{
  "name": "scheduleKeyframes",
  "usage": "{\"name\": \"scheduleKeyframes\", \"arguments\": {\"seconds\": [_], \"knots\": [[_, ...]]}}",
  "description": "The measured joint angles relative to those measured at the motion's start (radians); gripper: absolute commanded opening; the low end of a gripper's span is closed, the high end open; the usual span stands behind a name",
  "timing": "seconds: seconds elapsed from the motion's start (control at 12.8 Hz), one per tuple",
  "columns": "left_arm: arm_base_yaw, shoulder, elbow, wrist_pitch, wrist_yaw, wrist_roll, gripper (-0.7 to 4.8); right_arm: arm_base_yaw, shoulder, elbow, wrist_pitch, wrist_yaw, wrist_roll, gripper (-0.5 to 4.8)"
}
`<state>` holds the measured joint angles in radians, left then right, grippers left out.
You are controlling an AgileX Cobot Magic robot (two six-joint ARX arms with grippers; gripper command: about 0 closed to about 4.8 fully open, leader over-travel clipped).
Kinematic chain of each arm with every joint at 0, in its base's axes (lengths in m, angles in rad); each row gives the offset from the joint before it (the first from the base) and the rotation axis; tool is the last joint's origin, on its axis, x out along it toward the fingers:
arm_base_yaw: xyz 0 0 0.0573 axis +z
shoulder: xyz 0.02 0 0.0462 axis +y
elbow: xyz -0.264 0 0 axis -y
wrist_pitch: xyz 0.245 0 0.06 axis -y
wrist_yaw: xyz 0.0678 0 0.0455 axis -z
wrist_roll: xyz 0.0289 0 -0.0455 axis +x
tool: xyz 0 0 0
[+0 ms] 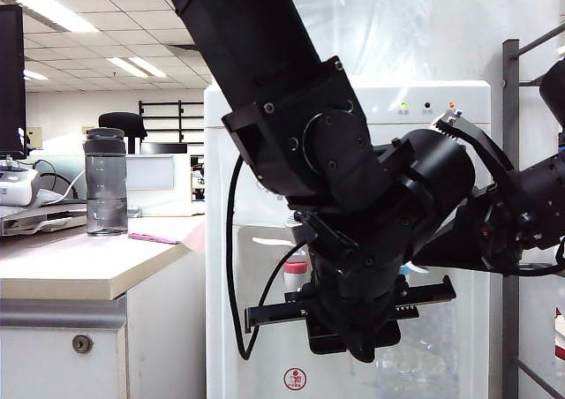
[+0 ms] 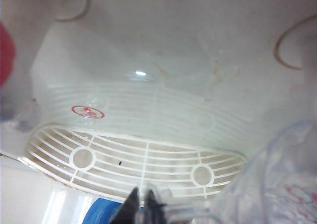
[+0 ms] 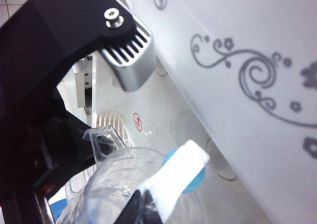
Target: Pick up the plastic mug from the left desk, go to the cold water outlet of the water dispenser, press the vertical switch to get some water, then put the mug back on the desk.
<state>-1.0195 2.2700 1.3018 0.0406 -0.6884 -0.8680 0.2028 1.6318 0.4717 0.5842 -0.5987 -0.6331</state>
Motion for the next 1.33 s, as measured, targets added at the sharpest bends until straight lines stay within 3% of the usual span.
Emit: {"name": "scheduleKeyframes", "arguments": {"seconds": [1.33], "knots": [[0.0,0.0,0.0,0.0,0.0,0.0,-0.06,0.0,-0.016,0.0,-0.002,0.004,0.0,-0.01]]}}
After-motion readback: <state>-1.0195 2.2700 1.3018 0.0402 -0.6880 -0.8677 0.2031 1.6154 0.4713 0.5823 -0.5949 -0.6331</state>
